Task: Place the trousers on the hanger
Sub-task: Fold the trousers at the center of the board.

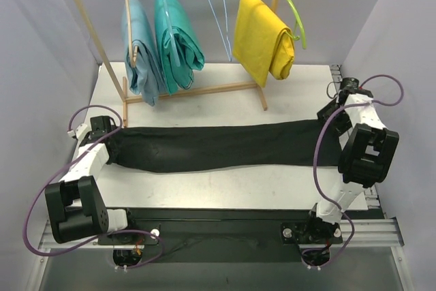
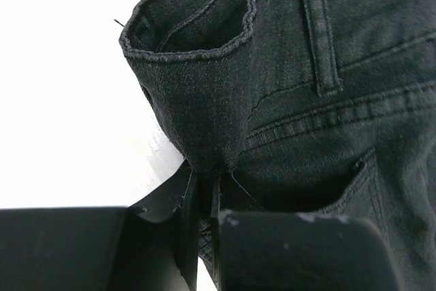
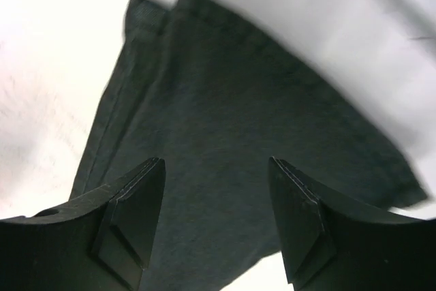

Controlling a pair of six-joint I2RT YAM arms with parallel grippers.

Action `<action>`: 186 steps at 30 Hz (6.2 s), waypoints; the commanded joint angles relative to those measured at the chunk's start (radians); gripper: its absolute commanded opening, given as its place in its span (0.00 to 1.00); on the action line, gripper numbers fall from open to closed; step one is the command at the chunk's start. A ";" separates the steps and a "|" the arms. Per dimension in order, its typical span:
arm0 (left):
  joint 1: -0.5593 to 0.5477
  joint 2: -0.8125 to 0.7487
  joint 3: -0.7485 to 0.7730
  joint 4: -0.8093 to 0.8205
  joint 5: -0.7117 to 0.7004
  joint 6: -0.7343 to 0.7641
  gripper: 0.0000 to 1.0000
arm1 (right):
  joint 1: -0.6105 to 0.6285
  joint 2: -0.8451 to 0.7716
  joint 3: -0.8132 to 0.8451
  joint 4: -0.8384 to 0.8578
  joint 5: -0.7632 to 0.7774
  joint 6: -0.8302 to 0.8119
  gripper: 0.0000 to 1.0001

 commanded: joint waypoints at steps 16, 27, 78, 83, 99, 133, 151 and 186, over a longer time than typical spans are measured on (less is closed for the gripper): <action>0.076 -0.003 -0.063 0.190 0.121 0.061 0.42 | 0.057 0.160 -0.034 0.042 -0.162 0.027 0.60; 0.079 -0.060 -0.121 0.325 0.183 -0.003 0.66 | 0.059 0.174 -0.024 0.042 -0.177 0.012 0.61; 0.201 0.113 -0.178 0.492 0.275 0.000 0.00 | 0.088 0.081 -0.053 0.005 -0.167 -0.014 0.60; 0.200 0.063 -0.132 0.481 0.304 0.066 0.00 | 0.108 0.013 -0.050 -0.039 -0.156 -0.016 0.60; 0.153 -0.170 -0.026 0.379 0.456 0.282 0.00 | 0.254 -0.056 -0.008 -0.048 -0.374 0.159 0.60; -0.843 -0.318 0.267 0.000 -0.099 0.376 0.00 | 0.698 -0.143 0.020 0.221 -0.846 0.676 0.77; -1.268 -0.022 0.422 0.065 -0.337 0.454 0.00 | 0.789 -0.154 -0.070 0.278 -0.875 0.692 0.77; -1.141 -0.029 0.365 0.173 0.020 0.287 0.87 | 0.536 -0.453 -0.193 -0.148 -0.915 -0.112 0.00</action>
